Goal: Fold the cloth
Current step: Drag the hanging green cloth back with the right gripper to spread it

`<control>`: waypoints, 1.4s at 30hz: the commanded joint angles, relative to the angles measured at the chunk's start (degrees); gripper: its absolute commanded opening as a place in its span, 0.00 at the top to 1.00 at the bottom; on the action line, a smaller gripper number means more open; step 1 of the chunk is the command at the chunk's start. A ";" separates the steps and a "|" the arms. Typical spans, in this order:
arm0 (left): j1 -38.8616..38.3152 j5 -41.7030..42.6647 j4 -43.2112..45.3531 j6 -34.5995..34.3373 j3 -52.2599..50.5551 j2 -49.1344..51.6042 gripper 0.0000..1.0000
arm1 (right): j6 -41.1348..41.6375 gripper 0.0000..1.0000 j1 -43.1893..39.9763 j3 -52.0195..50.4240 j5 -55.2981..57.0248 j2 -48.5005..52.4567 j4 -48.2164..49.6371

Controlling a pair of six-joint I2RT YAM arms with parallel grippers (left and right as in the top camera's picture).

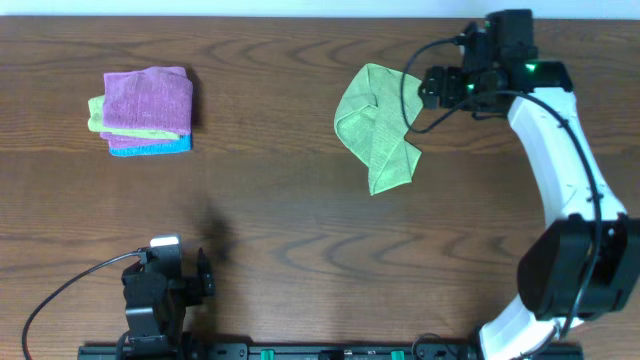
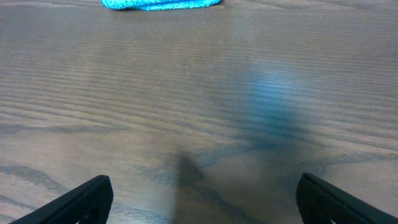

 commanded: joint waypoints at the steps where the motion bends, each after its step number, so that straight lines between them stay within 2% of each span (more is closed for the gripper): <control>1: -0.24 -0.96 -0.76 0.42 -1.16 -0.37 0.04 | 0.70 0.08 -2.73 -1.75 -8.24 3.06 1.84; 12: -0.24 -0.96 -0.76 0.42 -1.16 -0.37 0.05 | 5.20 0.13 -3.04 -1.73 -13.88 14.05 11.61; 27: -0.24 -0.96 -0.76 0.42 -1.16 -0.37 0.05 | 13.38 0.29 -3.15 -1.73 -13.64 20.90 25.99; 42: -0.24 -0.96 -0.76 0.42 -1.16 -0.37 0.05 | 17.22 0.32 -3.02 -1.66 -13.27 25.24 30.77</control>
